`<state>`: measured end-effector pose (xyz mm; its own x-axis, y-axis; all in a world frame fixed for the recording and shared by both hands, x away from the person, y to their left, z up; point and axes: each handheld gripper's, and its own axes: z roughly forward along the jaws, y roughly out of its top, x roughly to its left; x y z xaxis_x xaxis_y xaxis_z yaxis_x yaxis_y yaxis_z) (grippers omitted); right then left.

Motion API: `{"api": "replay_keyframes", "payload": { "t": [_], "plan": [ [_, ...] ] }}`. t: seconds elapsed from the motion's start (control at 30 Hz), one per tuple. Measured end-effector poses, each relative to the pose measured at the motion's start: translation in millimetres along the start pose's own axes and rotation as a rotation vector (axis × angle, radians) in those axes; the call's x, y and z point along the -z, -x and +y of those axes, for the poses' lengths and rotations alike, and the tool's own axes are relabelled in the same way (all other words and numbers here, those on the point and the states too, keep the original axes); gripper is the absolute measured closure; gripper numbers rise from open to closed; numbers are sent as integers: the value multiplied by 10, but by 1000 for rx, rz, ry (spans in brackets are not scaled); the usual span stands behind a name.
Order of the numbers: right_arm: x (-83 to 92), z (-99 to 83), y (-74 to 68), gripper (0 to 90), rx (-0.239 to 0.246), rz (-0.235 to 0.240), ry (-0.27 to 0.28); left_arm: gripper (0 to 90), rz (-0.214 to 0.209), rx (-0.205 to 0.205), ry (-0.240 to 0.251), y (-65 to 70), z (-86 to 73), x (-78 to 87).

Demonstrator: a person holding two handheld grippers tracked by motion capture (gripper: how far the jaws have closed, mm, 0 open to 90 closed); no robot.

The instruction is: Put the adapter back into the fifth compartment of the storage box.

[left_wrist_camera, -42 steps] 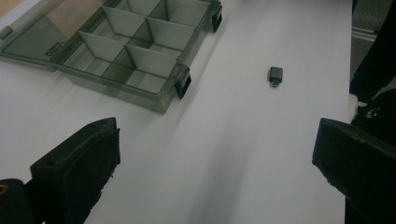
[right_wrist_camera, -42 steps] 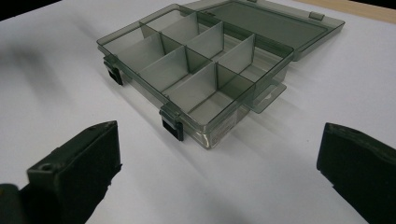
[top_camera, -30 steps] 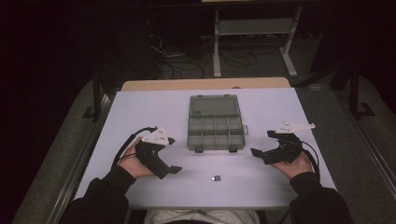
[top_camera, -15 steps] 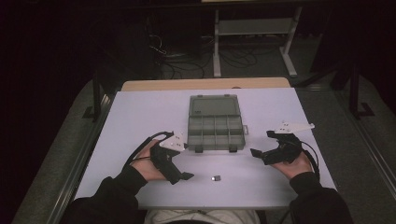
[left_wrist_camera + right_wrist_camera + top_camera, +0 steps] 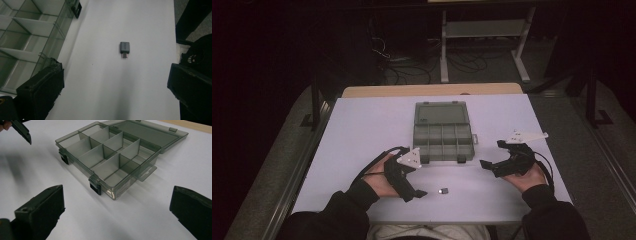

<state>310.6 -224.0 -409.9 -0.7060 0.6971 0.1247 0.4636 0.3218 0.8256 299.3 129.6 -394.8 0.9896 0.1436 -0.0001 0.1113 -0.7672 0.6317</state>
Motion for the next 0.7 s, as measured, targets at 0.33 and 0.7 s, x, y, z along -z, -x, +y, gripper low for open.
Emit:
{"api": "replay_keyframes", "payload": {
  "t": [0.33, 0.7],
  "plan": [
    [5, 2, -5, 0, 3, 2, 2, 9, -32, -22, -1, 52, 82, -130],
    [2, 1, -8, 0, 8, 2, 1, 9, -70, -49, -41, 100, 139, -407]
  ]
}}
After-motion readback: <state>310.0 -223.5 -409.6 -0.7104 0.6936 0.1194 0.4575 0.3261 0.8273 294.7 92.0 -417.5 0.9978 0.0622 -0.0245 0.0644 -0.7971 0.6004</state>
